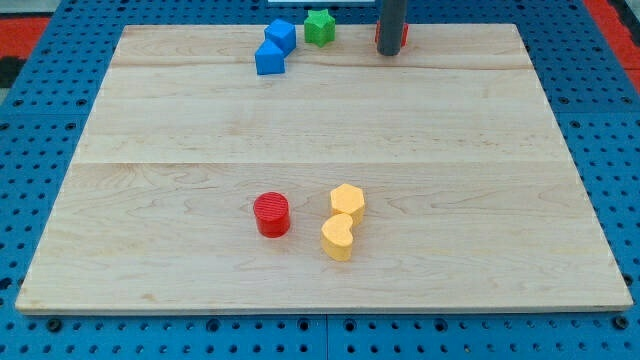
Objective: Nudge the blue cube a bit left
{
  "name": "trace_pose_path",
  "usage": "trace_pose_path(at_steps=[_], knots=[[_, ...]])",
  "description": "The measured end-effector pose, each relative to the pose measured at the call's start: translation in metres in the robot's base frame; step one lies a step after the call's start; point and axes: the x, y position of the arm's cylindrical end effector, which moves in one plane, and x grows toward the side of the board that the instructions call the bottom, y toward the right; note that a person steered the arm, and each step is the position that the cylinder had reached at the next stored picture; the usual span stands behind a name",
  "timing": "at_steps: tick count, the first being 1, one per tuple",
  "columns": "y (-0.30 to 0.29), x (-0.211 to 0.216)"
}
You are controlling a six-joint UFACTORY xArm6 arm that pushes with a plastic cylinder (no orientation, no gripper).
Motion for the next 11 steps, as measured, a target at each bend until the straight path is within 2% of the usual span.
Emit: trace_pose_path(at_steps=[1,2,4,9,11], knots=[[-0.01,-0.001],[-0.058,0.01],[-0.119,-0.005],[-0.131,-0.017],[-0.092,-0.046]])
